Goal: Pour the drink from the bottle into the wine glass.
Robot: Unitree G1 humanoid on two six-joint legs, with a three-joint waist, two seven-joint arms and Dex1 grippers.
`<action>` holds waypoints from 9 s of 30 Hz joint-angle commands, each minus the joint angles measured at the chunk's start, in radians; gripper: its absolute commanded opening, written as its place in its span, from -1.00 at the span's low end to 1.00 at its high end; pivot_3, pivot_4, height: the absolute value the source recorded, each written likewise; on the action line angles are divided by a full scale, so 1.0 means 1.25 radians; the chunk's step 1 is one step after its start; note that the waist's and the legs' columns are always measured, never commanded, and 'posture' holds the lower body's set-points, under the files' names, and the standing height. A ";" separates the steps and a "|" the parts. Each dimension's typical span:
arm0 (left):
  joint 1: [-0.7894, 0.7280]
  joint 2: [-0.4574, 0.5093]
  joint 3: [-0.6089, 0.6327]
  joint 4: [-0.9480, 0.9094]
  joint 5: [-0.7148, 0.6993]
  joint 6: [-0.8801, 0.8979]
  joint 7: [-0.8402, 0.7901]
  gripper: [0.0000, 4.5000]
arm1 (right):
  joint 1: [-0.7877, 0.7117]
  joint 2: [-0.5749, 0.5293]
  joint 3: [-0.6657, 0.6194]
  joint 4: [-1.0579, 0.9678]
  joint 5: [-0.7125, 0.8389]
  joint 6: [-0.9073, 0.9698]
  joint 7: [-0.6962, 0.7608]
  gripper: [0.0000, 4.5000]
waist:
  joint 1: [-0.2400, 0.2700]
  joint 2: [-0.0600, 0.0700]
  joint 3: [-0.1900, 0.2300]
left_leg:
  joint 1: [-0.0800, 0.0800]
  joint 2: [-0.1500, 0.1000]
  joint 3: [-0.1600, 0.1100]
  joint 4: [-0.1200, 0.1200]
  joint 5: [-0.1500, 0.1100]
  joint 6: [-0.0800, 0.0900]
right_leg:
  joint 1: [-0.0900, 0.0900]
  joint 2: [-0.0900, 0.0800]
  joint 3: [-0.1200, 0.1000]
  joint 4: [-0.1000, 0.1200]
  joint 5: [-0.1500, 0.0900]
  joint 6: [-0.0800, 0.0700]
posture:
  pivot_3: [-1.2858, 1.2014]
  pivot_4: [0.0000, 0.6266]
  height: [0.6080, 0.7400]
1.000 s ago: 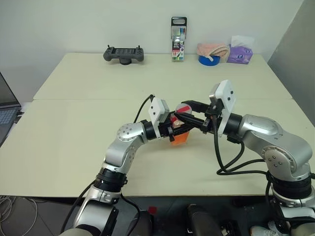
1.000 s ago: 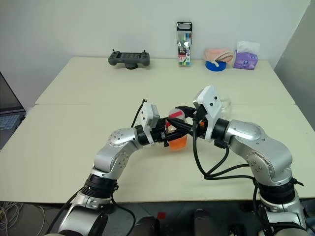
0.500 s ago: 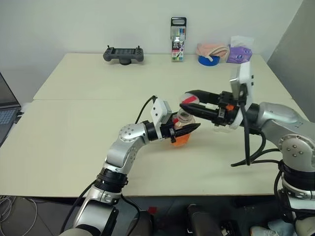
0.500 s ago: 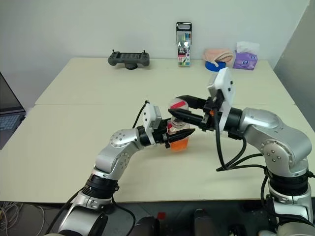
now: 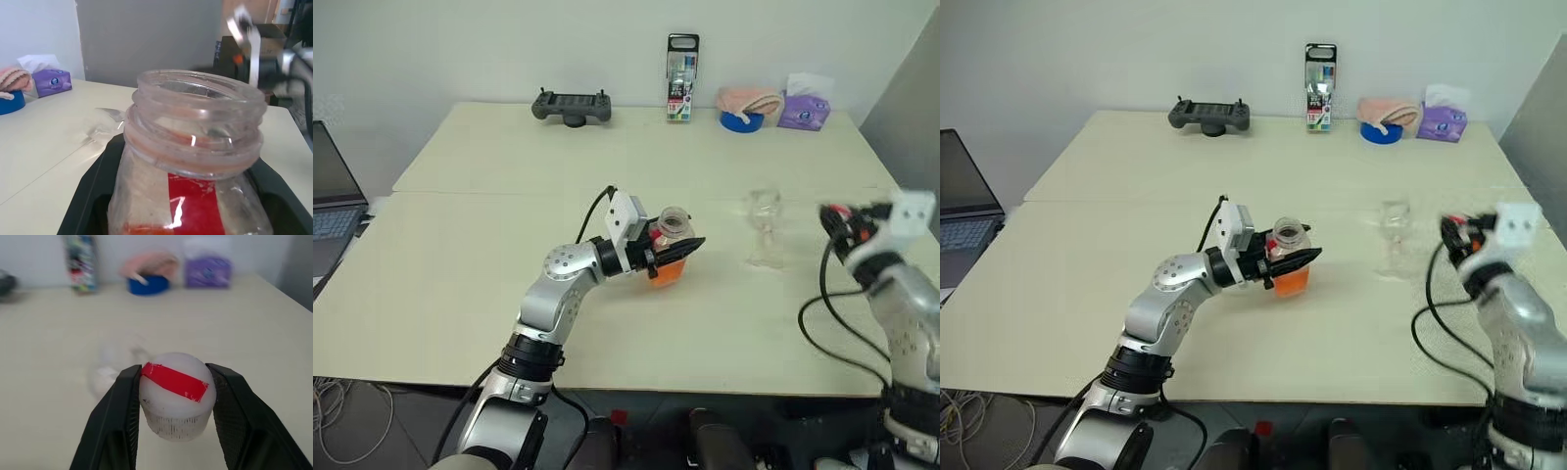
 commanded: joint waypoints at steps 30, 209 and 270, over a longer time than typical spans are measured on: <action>-0.084 0.080 0.205 0.131 0.005 -0.051 0.128 -0.05 | -0.200 -0.192 0.195 -0.233 0.145 0.193 0.325 1.00 | -0.035 0.000 0.000 | 0.002 0.000 0.018 0.001 0.000 0.001 | -0.005 0.003 0.018 0.000 0.005 0.008 | 0.03 -0.52 1.00; 0.306 0.328 0.326 -0.283 -0.241 0.306 0.144 1.00 | -0.342 0.216 0.467 0.475 -0.352 -0.148 0.238 -0.35 | -0.037 -0.012 -0.008 | 0.014 0.003 0.019 0.000 -0.001 0.004 | 0.004 0.004 0.019 -0.002 0.007 0.004 | 0.03 -0.52 1.00; -0.047 0.171 0.343 0.262 0.098 -0.127 0.431 1.00 | -0.473 -0.408 0.220 -0.108 0.241 0.288 0.711 0.98 | -0.018 -0.011 -0.005 | -0.001 0.000 0.019 0.001 -0.001 0.004 | -0.008 0.001 0.017 -0.003 0.007 0.007 | 0.03 -0.52 1.00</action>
